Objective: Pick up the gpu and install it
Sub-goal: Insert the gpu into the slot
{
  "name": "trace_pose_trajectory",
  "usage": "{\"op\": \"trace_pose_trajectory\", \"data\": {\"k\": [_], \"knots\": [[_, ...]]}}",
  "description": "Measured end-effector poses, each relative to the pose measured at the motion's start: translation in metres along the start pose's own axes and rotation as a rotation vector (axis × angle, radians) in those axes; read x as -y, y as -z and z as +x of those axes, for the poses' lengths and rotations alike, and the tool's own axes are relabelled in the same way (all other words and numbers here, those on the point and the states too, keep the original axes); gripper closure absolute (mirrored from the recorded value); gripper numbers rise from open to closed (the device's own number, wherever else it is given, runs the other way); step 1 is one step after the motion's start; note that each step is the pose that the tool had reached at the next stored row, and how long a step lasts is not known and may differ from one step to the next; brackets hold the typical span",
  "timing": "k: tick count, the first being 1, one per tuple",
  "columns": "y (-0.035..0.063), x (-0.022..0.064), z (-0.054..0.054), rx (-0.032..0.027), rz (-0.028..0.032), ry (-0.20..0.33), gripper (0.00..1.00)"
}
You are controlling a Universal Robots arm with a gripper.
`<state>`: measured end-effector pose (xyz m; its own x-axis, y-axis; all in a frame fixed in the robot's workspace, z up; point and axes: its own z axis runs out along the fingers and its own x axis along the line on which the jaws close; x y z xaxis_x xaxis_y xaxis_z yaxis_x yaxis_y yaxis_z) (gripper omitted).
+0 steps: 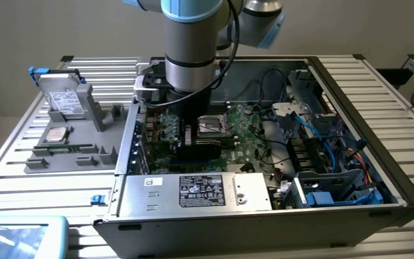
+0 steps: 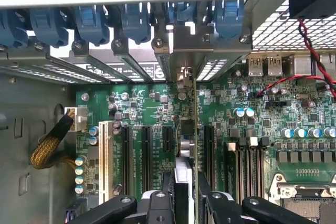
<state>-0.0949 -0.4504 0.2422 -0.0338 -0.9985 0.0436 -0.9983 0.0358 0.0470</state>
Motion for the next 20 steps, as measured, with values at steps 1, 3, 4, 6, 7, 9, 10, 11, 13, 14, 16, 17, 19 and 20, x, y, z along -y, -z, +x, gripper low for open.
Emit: {"op": "trace_pose_trajectory", "data": {"k": [1, 3, 4, 6, 7, 9, 10, 11, 13, 14, 16, 17, 19, 20], "knots": [[-0.0001, 0.0002, 0.0, 0.0001, 0.0002, 0.0, 0.72], [-0.0001, 0.0002, 0.0, 0.0, 0.0002, 0.001, 0.72], [-0.0003, 0.0002, -0.0001, -0.0001, 0.0002, 0.001, 0.72], [-0.0007, -0.0006, -0.0003, -0.0001, 0.0005, 0.001, 0.72], [-0.0008, -0.0013, -0.0004, -0.0001, 0.0008, 0.002, 0.72], [-0.0011, -0.0024, -0.0005, -0.0005, 0.0015, 0.002, 0.72], [-0.0011, -0.0025, -0.0005, -0.0006, 0.0014, 0.002, 0.72], [-0.0011, -0.0025, -0.0005, -0.0007, 0.0014, 0.002, 0.72], [-0.0013, -0.0025, -0.0005, -0.0007, 0.0014, 0.003, 0.72], [-0.0013, -0.0025, -0.0005, -0.0006, 0.0014, 0.003, 0.72], [-0.0013, -0.0025, -0.0005, -0.0006, 0.0014, 0.003, 0.72], [-0.0014, -0.0026, -0.0006, -0.0002, 0.0009, 0.003, 0.72], [-0.0014, -0.0028, -0.0006, -0.0004, 0.0009, 0.002, 0.72], [-0.0014, -0.0026, -0.0006, -0.0004, 0.0009, 0.003, 0.72]]}}
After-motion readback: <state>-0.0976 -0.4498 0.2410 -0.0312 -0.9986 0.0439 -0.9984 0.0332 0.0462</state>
